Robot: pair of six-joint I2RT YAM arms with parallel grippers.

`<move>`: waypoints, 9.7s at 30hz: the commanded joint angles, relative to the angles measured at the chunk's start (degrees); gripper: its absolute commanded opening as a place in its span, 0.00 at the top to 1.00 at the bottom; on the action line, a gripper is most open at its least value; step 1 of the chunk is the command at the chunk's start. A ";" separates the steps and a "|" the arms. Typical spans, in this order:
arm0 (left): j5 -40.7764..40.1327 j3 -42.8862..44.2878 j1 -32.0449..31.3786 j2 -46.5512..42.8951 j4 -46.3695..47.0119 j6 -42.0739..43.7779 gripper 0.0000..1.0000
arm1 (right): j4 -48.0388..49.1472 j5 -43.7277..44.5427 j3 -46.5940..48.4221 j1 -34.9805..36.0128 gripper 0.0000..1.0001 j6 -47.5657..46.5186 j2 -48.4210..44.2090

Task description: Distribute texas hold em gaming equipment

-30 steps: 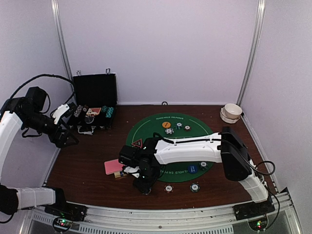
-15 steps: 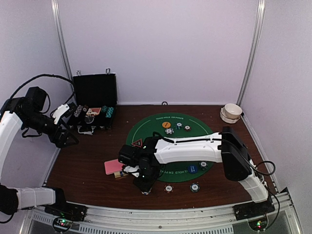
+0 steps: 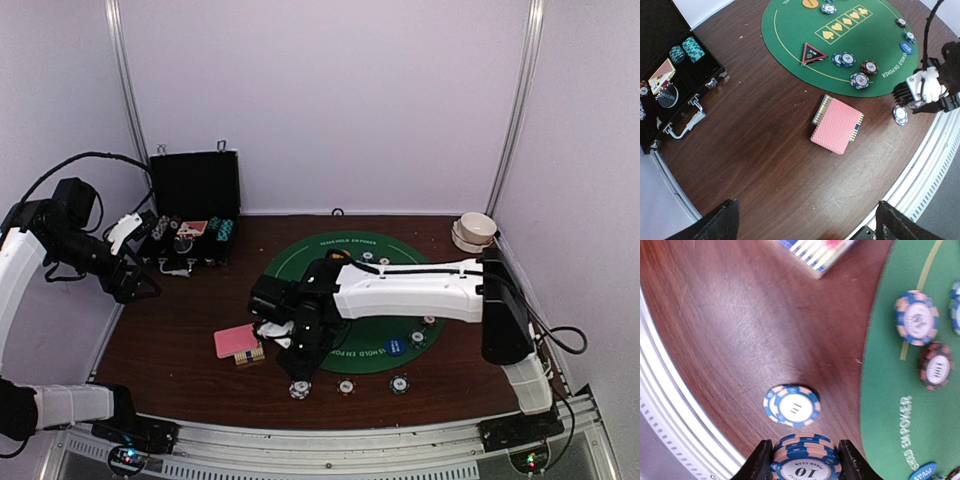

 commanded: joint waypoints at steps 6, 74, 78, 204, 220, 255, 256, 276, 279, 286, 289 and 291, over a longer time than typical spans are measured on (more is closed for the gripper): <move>0.36 0.91 -0.27 0.15 -0.53 1.05 0.02 | 1.31 4.07 -12.32 -9.77 1.00 3.31 -12.52; 1.30 -4.74 -4.75 2.66 -2.70 1.95 0.03 | 13.52 5.13 -34.24 -18.22 1.00 10.92 -16.25; 1.58 -5.23 -5.22 2.21 -2.01 1.76 0.02 | 13.55 4.42 -35.08 -18.19 1.00 11.32 -17.79; -22.59 -18.31 -33.93 36.93 37.96 3.86 0.03 | 20.73 0.98 -33.28 -19.68 0.01 22.22 -33.88; -21.07 -19.65 -33.93 34.30 37.96 4.76 0.44 | 20.93 -0.14 -32.58 -19.68 0.06 21.78 -33.10; -15.79 -3.27 -33.93 27.28 21.41 1.19 1.00 | 45.83 -23.19 -36.45 -20.82 0.07 37.53 -30.06; -15.28 -2.11 -33.93 27.10 20.74 0.82 1.00 | 48.48 -24.73 -37.01 -20.82 0.07 39.22 -29.61; -9.93 6.16 -33.93 26.70 14.43 -1.56 1.00 | 71.96 -34.03 -35.04 -18.64 0.18 52.27 -20.01; -9.97 6.17 -33.93 26.73 14.47 -1.39 1.00 | 72.55 -34.53 -33.07 -18.30 0.22 52.69 -18.23; -10.83 5.41 -33.94 26.77 14.36 -1.06 1.00 | 75.91 -35.70 -32.37 -18.11 0.23 54.86 -16.28; -10.69 5.38 -33.94 26.64 14.38 -1.05 1.00 | 76.75 -35.96 -32.39 -18.10 0.23 55.47 -15.81; -10.58 5.54 -33.95 26.68 14.38 -1.12 1.00 | 77.81 -36.21 -32.03 -18.02 0.24 56.17 -15.08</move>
